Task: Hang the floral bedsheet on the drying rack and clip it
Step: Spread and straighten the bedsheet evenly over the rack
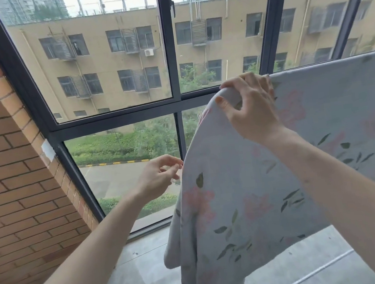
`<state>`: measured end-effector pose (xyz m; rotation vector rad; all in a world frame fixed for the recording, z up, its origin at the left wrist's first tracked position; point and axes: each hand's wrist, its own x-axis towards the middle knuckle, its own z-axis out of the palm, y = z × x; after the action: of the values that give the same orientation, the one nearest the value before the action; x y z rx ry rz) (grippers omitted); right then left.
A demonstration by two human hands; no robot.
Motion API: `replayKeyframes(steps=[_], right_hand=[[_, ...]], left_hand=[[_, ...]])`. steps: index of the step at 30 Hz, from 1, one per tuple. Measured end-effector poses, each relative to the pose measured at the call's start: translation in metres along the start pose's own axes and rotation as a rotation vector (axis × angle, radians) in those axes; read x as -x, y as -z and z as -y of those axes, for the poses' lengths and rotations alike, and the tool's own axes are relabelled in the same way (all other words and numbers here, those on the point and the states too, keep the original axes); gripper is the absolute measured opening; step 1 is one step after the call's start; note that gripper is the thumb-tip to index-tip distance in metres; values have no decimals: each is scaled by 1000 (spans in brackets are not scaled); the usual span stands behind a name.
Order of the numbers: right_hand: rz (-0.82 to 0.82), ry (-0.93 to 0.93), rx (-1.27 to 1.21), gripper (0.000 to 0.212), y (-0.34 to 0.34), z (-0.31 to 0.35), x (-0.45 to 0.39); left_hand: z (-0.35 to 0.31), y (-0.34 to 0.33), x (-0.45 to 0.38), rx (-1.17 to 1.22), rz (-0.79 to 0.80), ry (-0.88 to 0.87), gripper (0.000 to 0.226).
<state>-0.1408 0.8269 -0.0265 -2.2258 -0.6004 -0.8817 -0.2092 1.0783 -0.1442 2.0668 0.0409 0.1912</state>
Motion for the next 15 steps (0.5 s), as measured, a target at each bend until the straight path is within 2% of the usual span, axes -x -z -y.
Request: replayKeyframes(steps=[2,5,8,10,12,15], right_hand=[[-9,6,-6,30,-1,-1,0],[-1,19,-5,31,-3,5,-4],[18,14,0,31,-4,5,-3],[15,22,13,30,-2,3,-4],[19,27,11,29,0,2,-5],[22,26,19,29,1,3,-6]], left_hand=[[-12,0,-6,37,-26,-57,11],[-28,2,-17,-10,71,-123,16],[-30,9,-28,-88,148,-131,35],[-30,12,-37,-98,138,-117,45],[-31,14,-43,-96,119,-117,39],[-41,9,-45,-131,152,-134,8]])
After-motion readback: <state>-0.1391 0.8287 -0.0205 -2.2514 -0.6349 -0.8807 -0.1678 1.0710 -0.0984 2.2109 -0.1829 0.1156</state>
